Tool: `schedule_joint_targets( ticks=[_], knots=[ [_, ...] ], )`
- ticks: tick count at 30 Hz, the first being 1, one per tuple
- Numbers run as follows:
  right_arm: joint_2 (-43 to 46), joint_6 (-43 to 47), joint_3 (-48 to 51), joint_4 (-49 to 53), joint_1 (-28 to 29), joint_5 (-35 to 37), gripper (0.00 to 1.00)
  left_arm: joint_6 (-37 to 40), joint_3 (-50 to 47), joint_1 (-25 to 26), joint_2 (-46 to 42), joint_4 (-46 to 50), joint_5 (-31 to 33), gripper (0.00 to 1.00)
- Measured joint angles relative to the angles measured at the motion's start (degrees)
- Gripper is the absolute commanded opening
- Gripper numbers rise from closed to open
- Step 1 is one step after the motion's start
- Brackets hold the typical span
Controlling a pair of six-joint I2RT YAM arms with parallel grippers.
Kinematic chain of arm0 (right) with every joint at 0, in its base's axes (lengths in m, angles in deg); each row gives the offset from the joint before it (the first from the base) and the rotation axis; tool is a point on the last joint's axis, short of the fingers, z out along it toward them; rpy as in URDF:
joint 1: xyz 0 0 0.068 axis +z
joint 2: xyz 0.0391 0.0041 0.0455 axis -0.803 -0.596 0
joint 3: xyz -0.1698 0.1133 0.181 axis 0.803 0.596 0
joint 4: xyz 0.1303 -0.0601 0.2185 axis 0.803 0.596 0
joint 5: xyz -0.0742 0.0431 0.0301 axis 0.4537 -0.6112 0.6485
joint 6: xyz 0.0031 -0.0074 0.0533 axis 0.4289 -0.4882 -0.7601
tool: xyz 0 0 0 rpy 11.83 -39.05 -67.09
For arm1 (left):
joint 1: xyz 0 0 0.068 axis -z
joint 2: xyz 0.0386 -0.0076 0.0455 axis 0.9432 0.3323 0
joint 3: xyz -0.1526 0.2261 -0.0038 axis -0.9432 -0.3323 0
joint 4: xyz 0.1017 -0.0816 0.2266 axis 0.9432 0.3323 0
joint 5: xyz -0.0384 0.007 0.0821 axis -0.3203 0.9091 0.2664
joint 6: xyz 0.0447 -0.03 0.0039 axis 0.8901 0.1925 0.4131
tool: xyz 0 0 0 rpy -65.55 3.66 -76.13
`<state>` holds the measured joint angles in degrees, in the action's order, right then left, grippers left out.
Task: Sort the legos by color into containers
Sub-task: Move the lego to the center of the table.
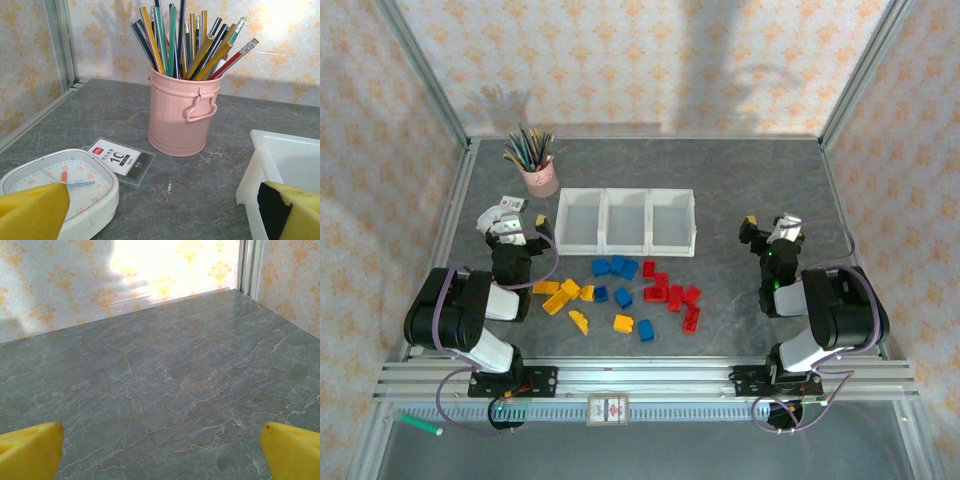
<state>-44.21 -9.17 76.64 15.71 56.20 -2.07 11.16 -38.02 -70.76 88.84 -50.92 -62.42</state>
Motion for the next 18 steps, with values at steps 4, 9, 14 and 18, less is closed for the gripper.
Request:
schedule_joint_targets(
  ticks=[4,9,14,18],
  knots=[
    [0.52,0.24,-0.17,1.11,0.0,-0.68,1.0,-0.02,-0.07,0.0,-1.66,0.92,0.2,0.99],
    [6.16,0.13,-0.24,4.79,0.0,-0.46,1.0,-0.33,-0.55,0.0,-10.54,4.48,1.77,0.99],
    [14.01,-1.57,-3.45,13.29,-0.11,0.72,1.0,-3.61,0.37,0.0,-21.49,13.57,3.67,0.99],
    [19.85,-6.86,-5.92,19.93,-0.11,0.96,1.0,-9.86,3.69,0.0,-27.96,22.82,4.5,0.99]
  ],
)
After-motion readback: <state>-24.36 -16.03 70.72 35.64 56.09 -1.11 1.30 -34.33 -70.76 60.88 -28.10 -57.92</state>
